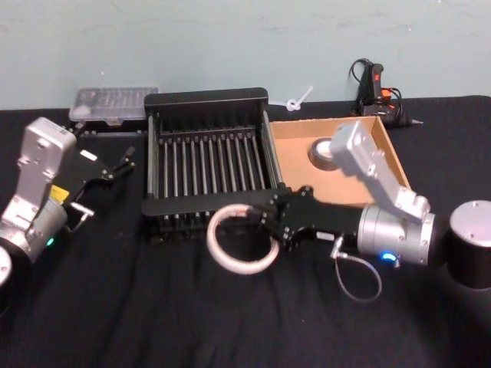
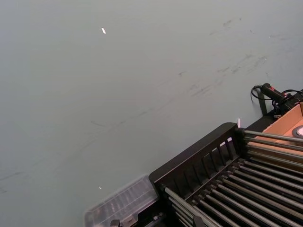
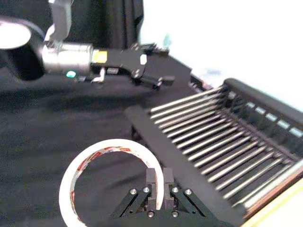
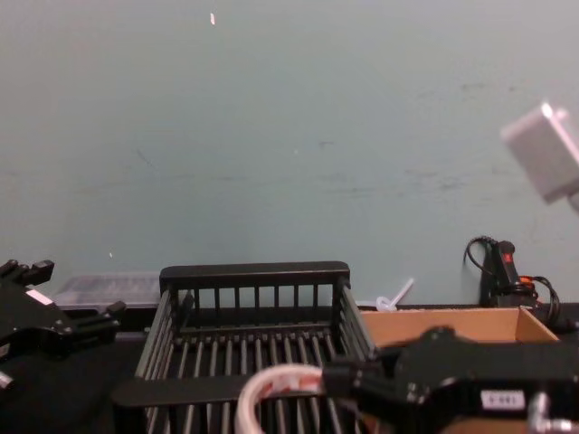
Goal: Pick up the white tape and place it into the black box , Pick up the silver tape and place it into the brown box.
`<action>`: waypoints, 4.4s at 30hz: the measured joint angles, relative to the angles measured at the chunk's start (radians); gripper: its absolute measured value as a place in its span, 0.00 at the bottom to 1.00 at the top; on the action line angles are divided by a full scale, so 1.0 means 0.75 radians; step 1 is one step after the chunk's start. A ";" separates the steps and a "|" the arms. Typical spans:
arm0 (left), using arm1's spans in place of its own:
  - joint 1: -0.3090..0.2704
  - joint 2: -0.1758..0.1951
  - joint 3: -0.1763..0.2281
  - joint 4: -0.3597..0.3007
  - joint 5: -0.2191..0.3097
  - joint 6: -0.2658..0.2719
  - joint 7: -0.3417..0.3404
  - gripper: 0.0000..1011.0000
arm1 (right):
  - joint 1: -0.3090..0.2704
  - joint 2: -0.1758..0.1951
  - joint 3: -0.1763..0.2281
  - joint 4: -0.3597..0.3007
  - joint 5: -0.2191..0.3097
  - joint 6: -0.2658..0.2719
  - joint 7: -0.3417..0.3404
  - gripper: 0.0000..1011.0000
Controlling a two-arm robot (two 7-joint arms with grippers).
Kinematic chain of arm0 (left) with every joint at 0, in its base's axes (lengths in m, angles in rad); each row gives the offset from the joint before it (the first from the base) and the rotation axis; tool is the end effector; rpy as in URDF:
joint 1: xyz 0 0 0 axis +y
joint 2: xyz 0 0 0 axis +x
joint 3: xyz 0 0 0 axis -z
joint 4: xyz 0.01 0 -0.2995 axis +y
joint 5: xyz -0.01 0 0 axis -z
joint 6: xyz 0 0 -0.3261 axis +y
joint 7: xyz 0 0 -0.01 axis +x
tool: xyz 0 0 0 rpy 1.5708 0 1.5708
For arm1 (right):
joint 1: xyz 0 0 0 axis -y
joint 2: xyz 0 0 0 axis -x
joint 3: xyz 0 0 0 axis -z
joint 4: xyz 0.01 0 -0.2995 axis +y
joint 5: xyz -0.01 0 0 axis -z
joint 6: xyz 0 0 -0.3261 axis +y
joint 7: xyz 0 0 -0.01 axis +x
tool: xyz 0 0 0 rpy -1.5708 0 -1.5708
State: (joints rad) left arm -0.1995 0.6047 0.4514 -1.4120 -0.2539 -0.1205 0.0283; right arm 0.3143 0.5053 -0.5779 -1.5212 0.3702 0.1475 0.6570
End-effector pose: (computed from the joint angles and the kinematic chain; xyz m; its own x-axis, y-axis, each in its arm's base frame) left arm 0.3760 0.0835 -0.3133 0.2923 0.8803 0.3737 -0.9553 0.2873 0.0703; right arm 0.3914 0.0068 -0.2703 0.9001 -0.4311 0.0631 0.4311 0.8603 -0.2720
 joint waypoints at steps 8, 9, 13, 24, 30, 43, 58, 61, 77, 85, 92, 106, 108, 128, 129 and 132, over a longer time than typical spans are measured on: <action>0.000 0.000 0.000 0.000 0.000 0.000 0.000 0.99 | 0.027 -0.016 0.043 0.001 0.048 -0.005 -0.084 0.09; 0.000 0.000 0.000 0.000 0.000 0.000 0.000 0.99 | 0.030 -0.020 0.047 0.004 0.051 -0.003 -0.096 0.09; 0.000 0.000 0.000 0.000 0.000 0.000 0.000 0.99 | 0.053 -0.051 0.064 0.027 0.057 0.007 -0.155 0.09; 0.000 0.000 0.000 0.000 0.000 0.000 0.000 0.99 | 0.152 -0.155 0.083 0.149 0.037 0.035 -0.260 0.09; 0.000 0.000 0.000 0.000 0.000 0.000 0.000 0.99 | 0.225 -0.237 0.081 0.264 -0.002 0.064 -0.316 0.09; 0.000 0.000 0.000 0.000 0.000 0.000 0.000 0.99 | 0.362 -0.405 0.074 0.531 -0.076 0.088 -0.381 0.09; 0.000 0.000 0.000 0.000 0.000 0.000 0.000 0.99 | 0.423 -0.494 0.067 0.695 -0.156 0.100 -0.406 0.09; 0.000 0.000 0.000 0.000 0.000 0.000 0.000 0.99 | 0.423 -0.495 0.066 0.695 -0.160 0.101 -0.407 0.09; 0.000 0.000 0.000 0.000 0.000 0.000 0.000 0.99 | 0.423 -0.493 0.066 0.692 -0.153 0.100 -0.407 0.34; 0.000 0.000 0.000 0.000 0.000 0.000 0.000 0.99 | 0.422 -0.492 0.067 0.691 -0.151 0.100 -0.406 0.59; 0.000 0.000 0.000 0.000 0.000 0.000 0.000 0.99 | 0.422 -0.491 0.067 0.690 -0.150 0.099 -0.405 0.81; 0.000 0.000 0.000 0.000 0.000 0.000 0.000 0.99 | 0.422 -0.492 0.067 0.690 -0.149 0.099 -0.405 0.99; 0.000 0.000 0.000 0.000 0.000 0.000 0.000 0.99 | 0.422 -0.492 0.067 0.690 -0.149 0.099 -0.405 0.99; 0.000 0.000 0.000 0.000 0.000 0.000 0.000 0.99 | 0.286 -0.414 0.148 0.459 -0.175 0.020 -0.382 0.99; 0.000 0.000 0.000 0.000 0.000 0.000 0.000 0.99 | 0.276 -0.408 0.154 0.444 -0.175 0.014 -0.385 0.99; 0.000 0.000 0.000 0.000 0.000 0.000 0.000 0.99 | 0.234 -0.385 0.182 0.392 -0.175 -0.008 -0.403 0.99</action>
State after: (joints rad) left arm -0.1995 0.6047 0.4514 -1.4120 -0.2539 -0.1205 0.0283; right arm 0.4899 0.2169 -0.4412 -1.2275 0.2389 0.1415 0.3551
